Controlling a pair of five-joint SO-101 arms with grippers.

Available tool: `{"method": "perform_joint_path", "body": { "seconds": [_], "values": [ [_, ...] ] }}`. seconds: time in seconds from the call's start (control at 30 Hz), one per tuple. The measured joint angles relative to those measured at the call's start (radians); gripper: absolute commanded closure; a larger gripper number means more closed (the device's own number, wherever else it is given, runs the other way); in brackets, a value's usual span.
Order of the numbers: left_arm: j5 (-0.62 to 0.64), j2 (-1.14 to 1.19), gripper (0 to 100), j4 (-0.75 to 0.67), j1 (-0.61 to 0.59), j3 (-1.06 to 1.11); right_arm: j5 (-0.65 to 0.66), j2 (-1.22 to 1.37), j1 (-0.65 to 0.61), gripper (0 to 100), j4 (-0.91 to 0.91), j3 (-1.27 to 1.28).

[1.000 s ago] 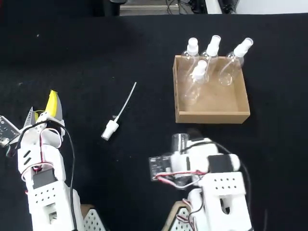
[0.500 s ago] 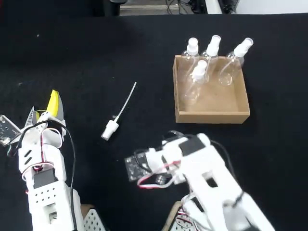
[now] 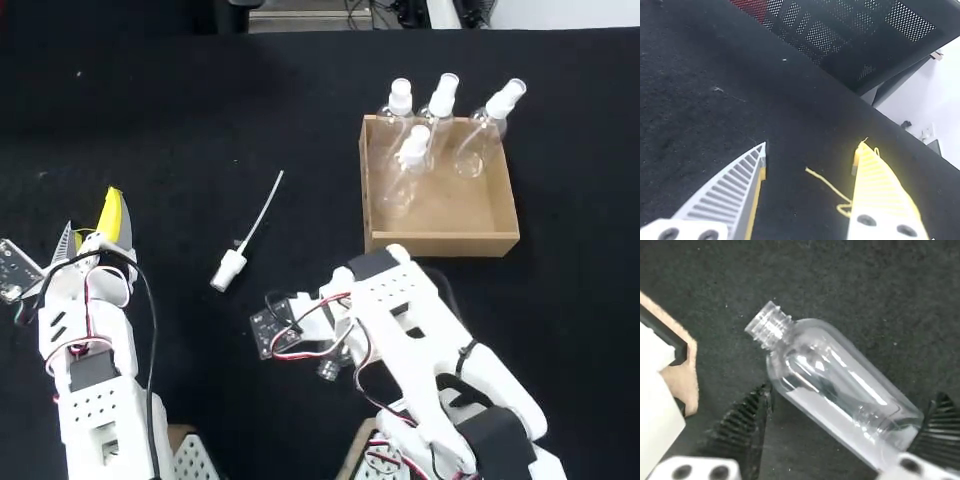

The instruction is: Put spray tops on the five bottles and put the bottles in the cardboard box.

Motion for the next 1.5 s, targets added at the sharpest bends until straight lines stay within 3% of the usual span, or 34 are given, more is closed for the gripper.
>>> {"method": "perform_joint_path", "body": {
  "seconds": [0.13, 0.37, 0.47, 0.57, 0.67, 0.77, 0.9, 1.2, 1.5],
  "values": [
    [0.000, 0.000, 73, 0.000, 0.000, 0.000, 0.000, 0.000, 0.000, 87.1, -0.008, 0.000],
    [0.000, 0.000, 73, 0.000, 0.000, 0.000, -0.044, 0.000, 0.000, 88.9, -0.008, 0.005],
    [0.000, 0.000, 73, 0.000, 0.000, 0.000, -0.212, 0.000, 0.000, 88.9, -0.032, -0.015],
    [0.000, 0.000, 73, 0.000, 0.000, 0.000, -0.483, 0.000, 0.000, 87.9, -0.144, -0.035],
    [0.000, 0.000, 73, 0.000, 0.000, 0.000, -0.779, 0.000, 0.000, 76.3, -0.235, -0.035],
    [0.000, 0.000, 73, 0.000, 0.000, 0.000, -0.905, 0.000, 0.002, 63.9, -0.219, -0.035],
    [0.000, 0.000, 73, 0.000, 0.000, 0.000, -0.937, 0.000, -0.011, 56.9, -0.166, -0.035],
    [0.000, 0.000, 73, 0.000, 0.005, 0.000, -0.908, 0.000, -0.046, 61.3, -0.275, 0.044],
    [0.000, 0.000, 73, 0.000, 0.006, 0.000, -0.799, 0.000, -0.048, 98.8, -0.287, 0.132]
  ]
}}
